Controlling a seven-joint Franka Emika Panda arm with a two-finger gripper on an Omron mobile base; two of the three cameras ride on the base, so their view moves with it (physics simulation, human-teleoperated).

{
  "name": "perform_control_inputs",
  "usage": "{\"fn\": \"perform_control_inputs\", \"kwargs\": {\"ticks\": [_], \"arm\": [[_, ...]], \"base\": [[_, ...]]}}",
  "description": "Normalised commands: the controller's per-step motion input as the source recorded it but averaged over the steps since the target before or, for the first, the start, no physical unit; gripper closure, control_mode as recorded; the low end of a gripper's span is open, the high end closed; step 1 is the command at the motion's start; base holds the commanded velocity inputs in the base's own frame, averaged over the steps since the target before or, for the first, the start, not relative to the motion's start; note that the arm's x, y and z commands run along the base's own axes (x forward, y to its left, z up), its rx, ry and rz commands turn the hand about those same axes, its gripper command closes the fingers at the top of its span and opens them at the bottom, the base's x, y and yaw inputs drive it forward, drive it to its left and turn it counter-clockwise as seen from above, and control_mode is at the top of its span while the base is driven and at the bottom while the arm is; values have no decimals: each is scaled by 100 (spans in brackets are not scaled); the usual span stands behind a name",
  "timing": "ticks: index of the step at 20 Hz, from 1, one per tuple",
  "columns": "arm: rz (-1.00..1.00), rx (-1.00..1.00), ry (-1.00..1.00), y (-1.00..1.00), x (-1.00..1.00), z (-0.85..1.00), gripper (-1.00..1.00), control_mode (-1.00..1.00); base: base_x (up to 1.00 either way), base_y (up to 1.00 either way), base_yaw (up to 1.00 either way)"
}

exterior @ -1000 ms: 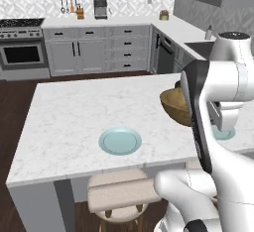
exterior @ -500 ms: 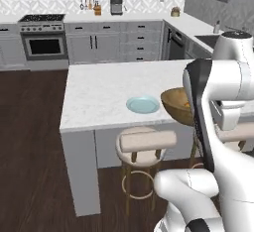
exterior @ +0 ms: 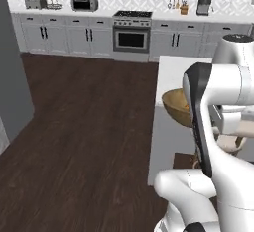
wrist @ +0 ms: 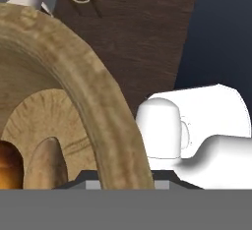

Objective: Pick the chicken drumstick and sweet potato from their plates and place them in the bowl. Then put the bowl in the fridge.

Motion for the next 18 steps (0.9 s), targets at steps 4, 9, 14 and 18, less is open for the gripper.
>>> {"fn": "perform_control_inputs", "kwargs": {"ticks": [4, 9, 14, 18], "arm": [[0, 0, 0, 0, 0, 0, 100, 100], [0, 0, 0, 0, 0, 0, 100, 100], [0, 0, 0, 0, 0, 0, 100, 100], [0, 0, 0, 0, 0, 0, 100, 100]], "base": [[59, 100, 11], [96, 100, -16], [95, 100, -27], [83, 100, -32]]}}
